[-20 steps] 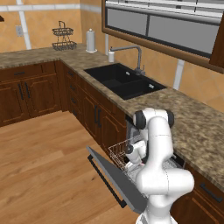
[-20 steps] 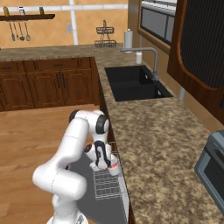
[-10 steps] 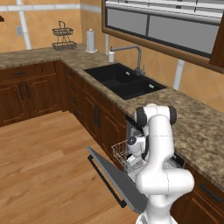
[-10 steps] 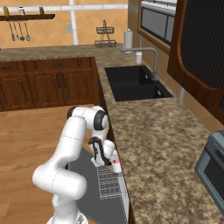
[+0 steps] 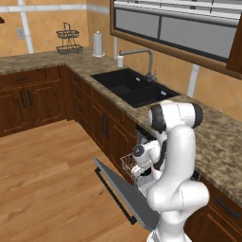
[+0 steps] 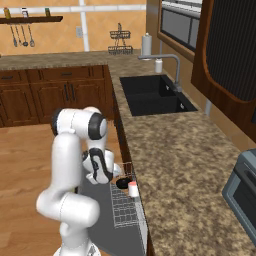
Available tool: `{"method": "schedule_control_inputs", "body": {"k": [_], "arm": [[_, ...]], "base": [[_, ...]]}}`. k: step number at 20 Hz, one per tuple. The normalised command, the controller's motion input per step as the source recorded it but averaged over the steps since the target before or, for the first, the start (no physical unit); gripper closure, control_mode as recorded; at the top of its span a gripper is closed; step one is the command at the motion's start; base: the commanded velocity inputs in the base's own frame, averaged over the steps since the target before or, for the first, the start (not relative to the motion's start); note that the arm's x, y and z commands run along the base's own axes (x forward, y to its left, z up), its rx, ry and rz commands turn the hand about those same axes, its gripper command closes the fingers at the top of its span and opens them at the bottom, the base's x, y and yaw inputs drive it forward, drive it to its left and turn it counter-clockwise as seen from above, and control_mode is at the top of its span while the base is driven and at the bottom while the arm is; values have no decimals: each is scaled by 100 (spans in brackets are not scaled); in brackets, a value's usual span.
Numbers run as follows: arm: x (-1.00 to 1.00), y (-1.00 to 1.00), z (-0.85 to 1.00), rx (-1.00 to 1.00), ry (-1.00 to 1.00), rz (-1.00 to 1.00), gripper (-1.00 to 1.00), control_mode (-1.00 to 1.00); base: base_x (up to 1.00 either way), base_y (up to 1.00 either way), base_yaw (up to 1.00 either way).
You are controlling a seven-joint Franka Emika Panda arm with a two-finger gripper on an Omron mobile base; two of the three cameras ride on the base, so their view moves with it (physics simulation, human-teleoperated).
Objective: Pick up the cup and bowl from the counter, place them in the dishwasher, and close the dishwasher door.
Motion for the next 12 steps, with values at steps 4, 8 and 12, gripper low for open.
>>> {"method": "schedule_control_inputs", "body": {"k": [4, 8, 12], "arm": [[-57, 70, 100, -2, -12, 0, -100, -100], [-14, 61, 100, 0, -7, 0, -100, -100], [2, 67, 100, 0, 0, -1, -100, -100]], "base": [[0, 0, 0], [0, 0, 0], [0, 0, 0]]}}
